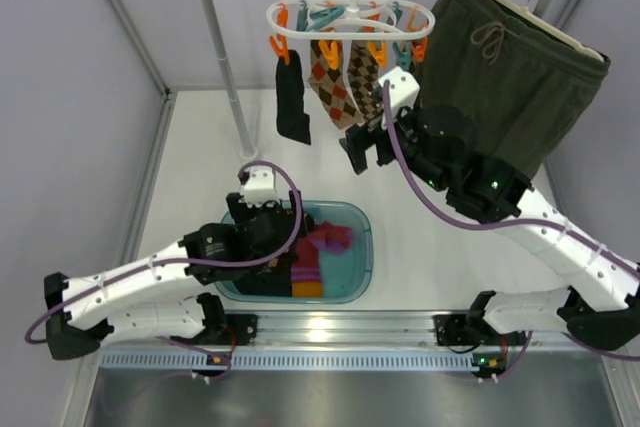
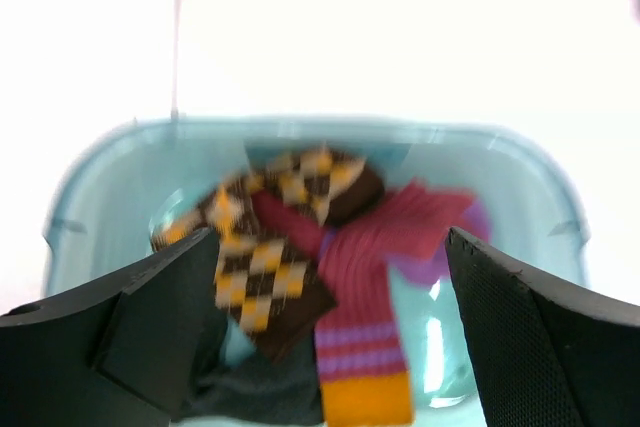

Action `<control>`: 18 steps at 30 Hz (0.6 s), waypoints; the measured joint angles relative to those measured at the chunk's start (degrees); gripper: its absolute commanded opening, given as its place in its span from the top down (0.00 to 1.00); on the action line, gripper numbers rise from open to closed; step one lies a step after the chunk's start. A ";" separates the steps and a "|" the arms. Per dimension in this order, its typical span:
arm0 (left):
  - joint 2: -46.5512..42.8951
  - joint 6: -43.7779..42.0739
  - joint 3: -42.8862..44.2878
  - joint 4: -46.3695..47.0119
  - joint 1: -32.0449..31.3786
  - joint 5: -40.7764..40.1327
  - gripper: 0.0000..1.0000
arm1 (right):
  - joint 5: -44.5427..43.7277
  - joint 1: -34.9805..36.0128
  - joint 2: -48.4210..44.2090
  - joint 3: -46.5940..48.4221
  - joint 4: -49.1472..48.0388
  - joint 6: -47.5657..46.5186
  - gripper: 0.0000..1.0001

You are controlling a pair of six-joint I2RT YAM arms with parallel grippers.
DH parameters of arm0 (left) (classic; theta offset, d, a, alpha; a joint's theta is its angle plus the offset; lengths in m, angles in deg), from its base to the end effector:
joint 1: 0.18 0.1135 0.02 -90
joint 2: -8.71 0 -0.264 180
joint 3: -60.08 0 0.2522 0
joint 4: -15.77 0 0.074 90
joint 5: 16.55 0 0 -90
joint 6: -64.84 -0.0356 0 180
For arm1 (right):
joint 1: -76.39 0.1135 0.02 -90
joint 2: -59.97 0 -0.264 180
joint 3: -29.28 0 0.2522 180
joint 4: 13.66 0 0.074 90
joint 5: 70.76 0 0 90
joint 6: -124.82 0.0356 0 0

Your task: Remove the socks clipped to the hanger

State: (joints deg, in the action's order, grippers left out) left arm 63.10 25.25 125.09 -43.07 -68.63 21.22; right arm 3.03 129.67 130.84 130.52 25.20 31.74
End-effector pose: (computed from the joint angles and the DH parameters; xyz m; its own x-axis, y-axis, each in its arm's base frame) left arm 0.0916 -0.1552 0.3032 -0.4645 -0.1089 -0.8789 0.0287 0.9900 -0.1378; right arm 0.1623 0.2009 0.4745 -0.0557 -0.1609 -0.9854 -0.6085 0.7879 -0.0943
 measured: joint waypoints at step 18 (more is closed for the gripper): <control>17.40 -33.92 15.19 40.15 40.81 43.93 0.17 | 10.67 -0.96 -19.23 -14.03 -3.19 1.70 0.01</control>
State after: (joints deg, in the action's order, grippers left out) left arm 80.50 -8.67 140.28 -2.92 -27.82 65.16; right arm 13.70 128.70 111.60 116.49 22.01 33.45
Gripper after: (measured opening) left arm 0.967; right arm 0.993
